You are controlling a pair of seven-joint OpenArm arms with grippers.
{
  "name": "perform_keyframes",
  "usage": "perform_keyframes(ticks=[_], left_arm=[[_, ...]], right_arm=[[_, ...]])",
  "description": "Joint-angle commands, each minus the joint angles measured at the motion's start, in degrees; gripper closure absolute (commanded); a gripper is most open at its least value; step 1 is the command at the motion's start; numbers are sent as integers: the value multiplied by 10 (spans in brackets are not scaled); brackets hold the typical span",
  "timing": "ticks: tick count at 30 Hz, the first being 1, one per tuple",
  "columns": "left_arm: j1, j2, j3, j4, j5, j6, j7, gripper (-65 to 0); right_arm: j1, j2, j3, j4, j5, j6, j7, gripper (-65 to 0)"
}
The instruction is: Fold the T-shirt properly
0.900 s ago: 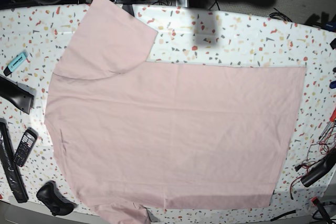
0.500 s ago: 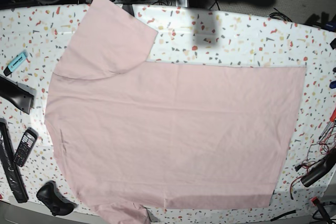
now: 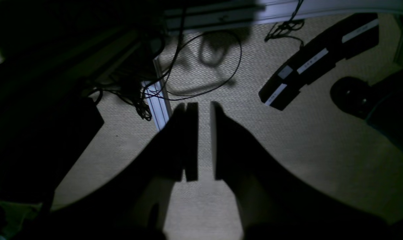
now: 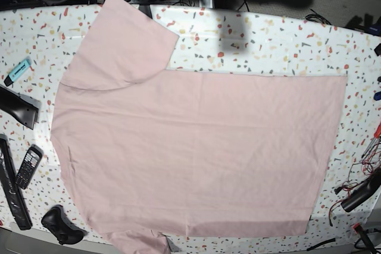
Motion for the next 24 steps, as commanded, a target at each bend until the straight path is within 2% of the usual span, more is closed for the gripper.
perform_keyframes(ticks=[1,7,11,17,24], left_arm=[[10,0,0,12,0,-2,-2,-112],[76,-5,0,118,6,-9,10,-112],[134,-5,0,219,6,-15,32,-112],[216,-17,0,348,-8,-15,40,-112],[286,-80,0,476,-24,-24,91,-112]], right_arm=[[-12,3,1,15,-2,4,1,-72],[-94,9,1,143,-2,5,-3,-72],[-155,25,1,244,3,6,-31,-72],[-250,75,1,393,34,6,-78,-72],[-367,145,1,552,40,6,-97,-72]])
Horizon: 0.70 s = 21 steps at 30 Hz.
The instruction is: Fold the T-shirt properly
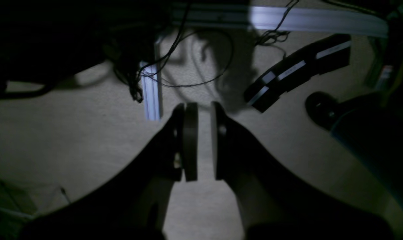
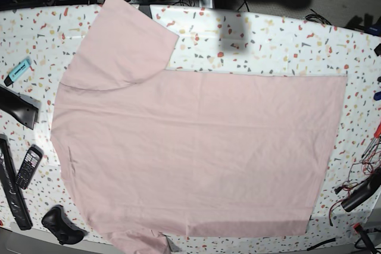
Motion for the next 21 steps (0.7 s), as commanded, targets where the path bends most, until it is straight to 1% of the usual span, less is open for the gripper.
perform_keyframes(ticks=[1,3,6,10,13,16,19,21], left_arm=[[19,-11,-1,21,-7,0,1,-112],[38,-29,-1,55,-15,0,2,-112],[64,-51,-1,110,-14,0,17,-112],[96,-80,-1,193,-12,0,42,-112],[113,-104,-1,256,-6,0,58,-112],[120,-128,-1,313,38,0,76,-112],[119,-151,-1,365,94,0,91,-112],[119,-170,-1,400,113,0,100,-112]], right_arm=[[-21,16,2,27,4,2,3,-72],[-52,37,2,77,3,2,-8,-72],[-96,64,2,161,-22,2,-18,-72],[-152,92,7,280,-82,2,-22,-72],[-188,109,12,366,-127,2,-54,-72],[-209,127,12,435,-173,2,-93,-72],[-219,148,12,490,-221,2,-112,-72],[-220,161,12,522,-255,2,-121,-72]])
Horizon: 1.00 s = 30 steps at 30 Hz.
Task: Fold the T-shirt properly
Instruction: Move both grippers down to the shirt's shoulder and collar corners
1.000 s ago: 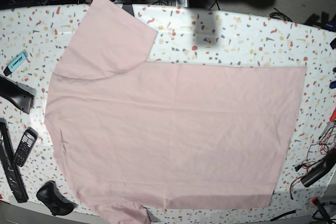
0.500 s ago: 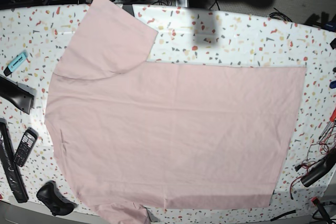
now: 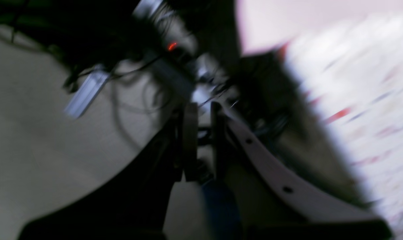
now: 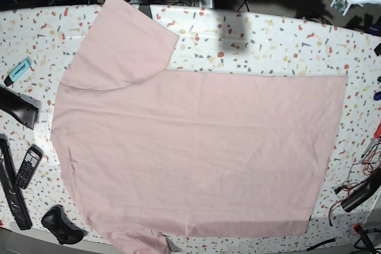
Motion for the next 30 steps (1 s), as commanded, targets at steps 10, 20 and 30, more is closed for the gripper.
perform_keyframes(ticks=[10,20,30], left_arm=[[3,-125,-3,142,24,-16,-24,-112],[-50,-254,-3,123,32,-84,-127,-164],[-195,-261,82,-29,33,-95,-174,-164]], right_arm=[[-7,20,1,97,-104,-17,-8,-72],[-3,-2,1,97,-145,-17,-8,-72],[45,-13,1,97,-179,-17,-12,-72]])
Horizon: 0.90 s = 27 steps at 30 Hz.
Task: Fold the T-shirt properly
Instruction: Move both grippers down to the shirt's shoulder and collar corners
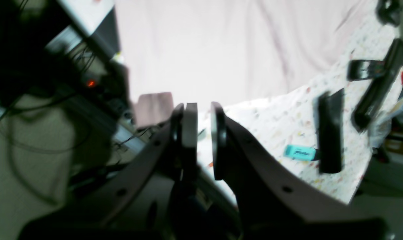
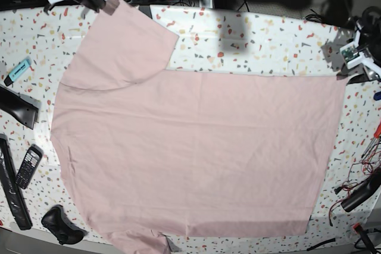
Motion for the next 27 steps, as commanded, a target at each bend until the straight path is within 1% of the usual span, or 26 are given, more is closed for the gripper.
perform_keyframes(ticks=[1,5,7,11,14,18,22,25,27], left_arm=[[-25,-10,16,-12,1,10,-4,-164],[-114,-6,103,-83,35,18,-4,-164],[-151,-5,135,-111,35,26,-4,-165],[-214,-5,193,-159,35,26,-4,-165],[-246,-5,234,-189,36,26,1,-166],[-268,-6,269,-223,63,26,0,-166],[-280,-5,295,-255,65,26,-17,-166],[-297,-3,314,-280,81,26,-17,-166],[-308,-3,319,-291,79,26,-17,-166]], right_arm=[[3,3,1,10,-7,-5,1,-72],[30,3,1,10,-7,-5,-16,-72],[37,3,1,10,-7,-5,-19,-72],[39,3,1,10,-7,-5,-23,-72],[39,3,1,10,-7,-5,-24,-72],[39,3,1,10,-7,-5,-31,-72],[39,3,1,10,-8,-5,-32,-72],[39,3,1,10,-8,-5,-33,-72],[39,3,1,10,-8,-5,-34,-72]])
